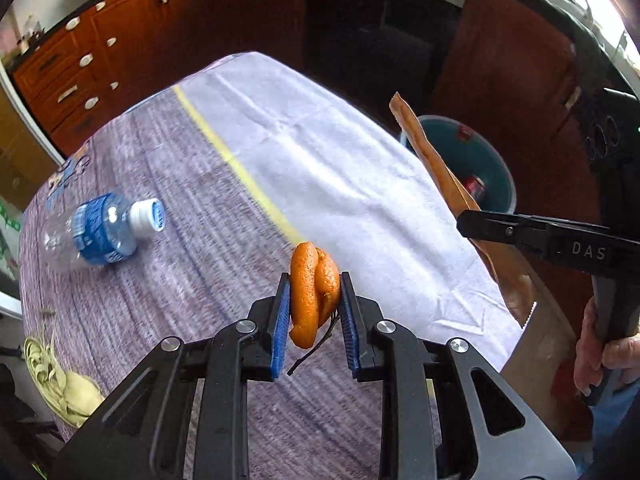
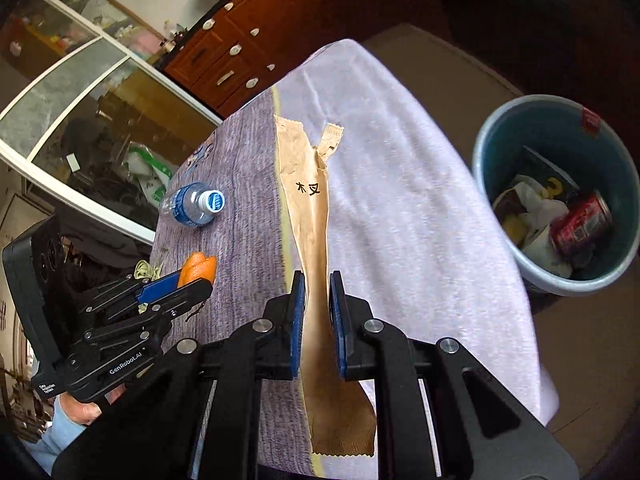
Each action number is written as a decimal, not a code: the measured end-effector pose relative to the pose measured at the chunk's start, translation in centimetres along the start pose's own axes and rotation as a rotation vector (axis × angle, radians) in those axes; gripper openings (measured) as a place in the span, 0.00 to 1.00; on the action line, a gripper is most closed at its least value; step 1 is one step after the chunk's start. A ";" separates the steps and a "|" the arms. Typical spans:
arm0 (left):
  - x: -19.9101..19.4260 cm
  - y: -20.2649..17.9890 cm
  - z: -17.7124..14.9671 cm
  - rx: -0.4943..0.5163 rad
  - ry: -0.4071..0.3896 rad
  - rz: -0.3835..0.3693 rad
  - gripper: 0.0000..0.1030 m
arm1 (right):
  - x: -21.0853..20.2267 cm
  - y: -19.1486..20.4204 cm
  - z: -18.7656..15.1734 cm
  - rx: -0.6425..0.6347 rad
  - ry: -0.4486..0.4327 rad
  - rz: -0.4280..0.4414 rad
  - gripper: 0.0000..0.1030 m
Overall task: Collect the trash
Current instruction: 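Carry the orange peel with the left tool while the right tool carries the paper strip to the bin, then open both tools to drop the peel and paper strip into the bin, then move both tools back over the table toward the corn husks and bottle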
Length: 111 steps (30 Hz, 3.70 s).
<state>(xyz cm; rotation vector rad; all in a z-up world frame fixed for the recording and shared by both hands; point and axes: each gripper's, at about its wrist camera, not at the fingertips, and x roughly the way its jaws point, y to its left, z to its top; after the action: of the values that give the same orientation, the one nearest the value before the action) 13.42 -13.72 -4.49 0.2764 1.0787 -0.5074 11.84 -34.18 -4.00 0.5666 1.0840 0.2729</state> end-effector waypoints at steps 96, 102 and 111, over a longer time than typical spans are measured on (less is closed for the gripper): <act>0.8 -7.1 2.3 0.036 0.011 -0.023 0.96 | -4.6 -5.5 0.2 0.262 -0.029 -0.122 0.93; -0.8 -0.4 -1.5 -0.088 0.014 0.048 0.96 | -0.9 0.6 0.1 0.152 0.048 -0.083 0.93; -4.9 9.9 -7.6 -0.320 -0.020 0.152 0.96 | 4.9 9.4 -1.5 -0.007 0.176 -0.047 0.93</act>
<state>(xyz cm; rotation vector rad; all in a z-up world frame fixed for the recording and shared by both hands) 10.93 -0.59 -3.80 0.0703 1.0922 -0.1964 13.29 -23.63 -2.94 0.5169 1.2646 0.2892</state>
